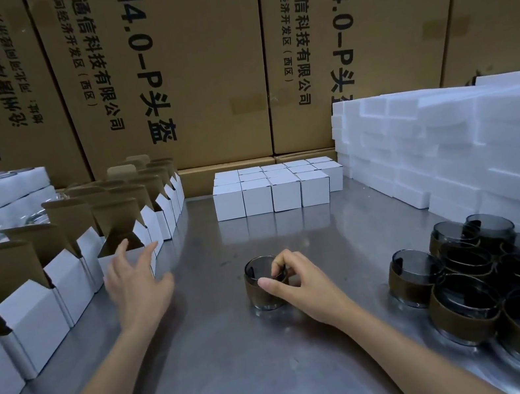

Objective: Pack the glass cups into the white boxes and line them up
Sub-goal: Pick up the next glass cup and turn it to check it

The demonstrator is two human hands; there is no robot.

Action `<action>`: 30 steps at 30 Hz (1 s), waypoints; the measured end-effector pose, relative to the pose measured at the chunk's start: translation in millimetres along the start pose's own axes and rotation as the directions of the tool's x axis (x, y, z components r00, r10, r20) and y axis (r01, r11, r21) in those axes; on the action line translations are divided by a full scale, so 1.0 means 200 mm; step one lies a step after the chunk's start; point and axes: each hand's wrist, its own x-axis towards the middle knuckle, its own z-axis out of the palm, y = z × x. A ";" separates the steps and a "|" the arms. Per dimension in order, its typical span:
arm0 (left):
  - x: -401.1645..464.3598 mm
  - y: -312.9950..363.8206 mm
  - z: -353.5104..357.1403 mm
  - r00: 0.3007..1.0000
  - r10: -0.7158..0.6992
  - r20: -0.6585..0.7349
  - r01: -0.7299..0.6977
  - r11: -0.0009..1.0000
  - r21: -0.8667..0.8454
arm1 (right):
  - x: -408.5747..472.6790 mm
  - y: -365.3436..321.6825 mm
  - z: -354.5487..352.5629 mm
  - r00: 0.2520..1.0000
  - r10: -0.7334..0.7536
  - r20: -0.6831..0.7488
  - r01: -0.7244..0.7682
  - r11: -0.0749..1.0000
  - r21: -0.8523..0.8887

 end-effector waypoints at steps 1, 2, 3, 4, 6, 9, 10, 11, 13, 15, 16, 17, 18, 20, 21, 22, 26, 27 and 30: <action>0.02 -0.01 -0.01 0.999 0.005 0.044 -0.009 0.997 0.081 | 0.00 0.00 0.00 1.000 0.000 0.000 0.000 1.000 0.003; 0.04 -0.02 -0.01 0.996 -0.002 0.093 -0.013 0.988 0.152 | 0.00 0.00 0.00 1.000 0.002 0.000 -0.002 1.000 0.008; 0.06 -0.02 -0.02 0.991 -0.013 0.135 -0.016 0.977 0.211 | 0.00 0.01 0.00 1.000 0.004 -0.001 -0.004 1.000 0.012; 0.07 -0.03 -0.02 0.987 -0.022 0.160 -0.019 0.967 0.253 | 0.01 0.01 0.00 1.000 0.007 -0.004 -0.006 1.000 0.013; 0.10 -0.03 -0.03 0.987 -0.024 0.158 -0.024 0.955 0.295 | 0.01 0.01 0.00 1.000 0.012 -0.009 -0.012 1.000 0.014; 0.10 -0.01 -0.06 0.992 0.010 0.127 -0.049 0.949 0.311 | 0.01 0.01 0.00 1.000 0.019 -0.012 -0.018 1.000 0.014; 0.09 0.00 -0.06 0.993 0.036 0.117 -0.070 0.951 0.300 | 0.01 0.01 0.00 1.000 0.017 -0.012 -0.017 1.000 0.018; 0.08 0.01 -0.06 0.992 0.070 0.106 -0.098 0.954 0.284 | 0.01 0.01 0.00 1.000 0.013 -0.011 -0.013 1.000 0.023; 0.03 0.05 -0.07 0.985 0.146 0.092 -0.165 0.953 0.255 | 0.00 0.01 -0.01 1.000 0.008 -0.007 -0.008 0.999 0.034; -0.02 0.09 -0.06 0.972 0.218 0.085 -0.233 0.944 0.233 | 0.00 0.00 -0.01 1.000 0.010 -0.007 -0.010 0.998 0.058; -0.05 0.12 -0.05 0.965 0.247 0.083 -0.259 0.941 0.216 | 0.00 0.00 -0.01 1.000 0.013 -0.011 -0.012 0.997 0.076; -0.08 0.15 -0.04 0.960 0.268 0.081 -0.279 0.941 0.193 | 0.00 -0.01 -0.01 1.000 0.015 -0.016 -0.013 0.996 0.093; -0.11 0.18 -0.04 0.956 0.283 0.078 -0.292 0.942 0.166 | 0.00 -0.01 -0.01 1.000 0.016 -0.024 -0.013 0.994 0.111; -0.17 0.24 -0.02 0.950 0.305 0.071 -0.312 0.944 0.111 | 0.00 -0.01 -0.01 0.999 0.020 -0.043 -0.013 0.989 0.150; -0.19 0.28 -0.01 0.945 0.318 0.070 -0.324 0.942 0.088 | 0.00 -0.01 -0.01 0.998 0.026 -0.050 -0.018 0.986 0.164; -0.22 0.31 -0.01 0.940 0.333 0.069 -0.338 0.939 0.069 | 0.00 -0.01 -0.01 0.998 0.035 -0.053 -0.025 0.985 0.173; -0.31 0.44 0.02 0.916 0.396 0.056 -0.397 0.918 -0.008 | 0.01 -0.01 -0.01 0.995 0.080 -0.064 -0.063 0.969 0.238; -0.32 0.46 0.02 0.905 0.422 0.043 -0.421 0.906 -0.046 | 0.01 -0.01 -0.01 0.993 0.094 -0.069 -0.072 0.958 0.277; -0.36 0.49 0.02 0.855 0.514 -0.073 -0.517 0.831 -0.206 | 0.02 -0.01 -0.01 0.987 0.138 -0.082 -0.095 0.915 0.393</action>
